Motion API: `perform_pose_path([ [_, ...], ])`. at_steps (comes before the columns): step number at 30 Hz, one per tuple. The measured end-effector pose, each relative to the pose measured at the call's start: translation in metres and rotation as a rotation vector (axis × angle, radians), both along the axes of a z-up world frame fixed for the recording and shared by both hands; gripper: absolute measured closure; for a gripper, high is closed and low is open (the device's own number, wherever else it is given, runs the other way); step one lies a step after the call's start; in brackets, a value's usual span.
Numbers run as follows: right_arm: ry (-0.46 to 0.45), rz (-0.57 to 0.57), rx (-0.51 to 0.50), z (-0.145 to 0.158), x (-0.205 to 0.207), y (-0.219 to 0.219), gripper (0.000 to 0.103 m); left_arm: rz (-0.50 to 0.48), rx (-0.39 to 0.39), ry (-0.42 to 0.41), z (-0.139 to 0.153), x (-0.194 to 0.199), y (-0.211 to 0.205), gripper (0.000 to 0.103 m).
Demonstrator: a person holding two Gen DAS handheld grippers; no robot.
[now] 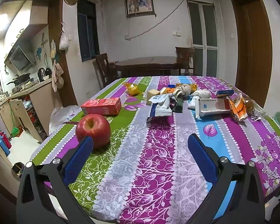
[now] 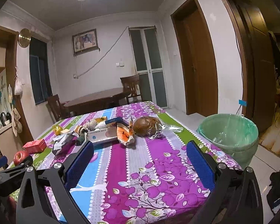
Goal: Collect trash
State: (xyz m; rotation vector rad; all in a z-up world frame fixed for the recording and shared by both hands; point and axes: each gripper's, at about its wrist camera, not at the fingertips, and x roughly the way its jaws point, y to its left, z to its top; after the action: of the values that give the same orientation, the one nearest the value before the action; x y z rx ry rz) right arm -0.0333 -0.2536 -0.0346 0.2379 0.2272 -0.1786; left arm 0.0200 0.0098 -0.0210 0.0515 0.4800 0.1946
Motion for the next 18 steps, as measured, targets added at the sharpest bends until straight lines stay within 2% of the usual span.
perform_pose_path([
  [18,0.086,0.03,0.011,-0.013,0.019,0.003,0.004,-0.002,-0.004,0.015,-0.005,0.002,-0.002,0.005],
])
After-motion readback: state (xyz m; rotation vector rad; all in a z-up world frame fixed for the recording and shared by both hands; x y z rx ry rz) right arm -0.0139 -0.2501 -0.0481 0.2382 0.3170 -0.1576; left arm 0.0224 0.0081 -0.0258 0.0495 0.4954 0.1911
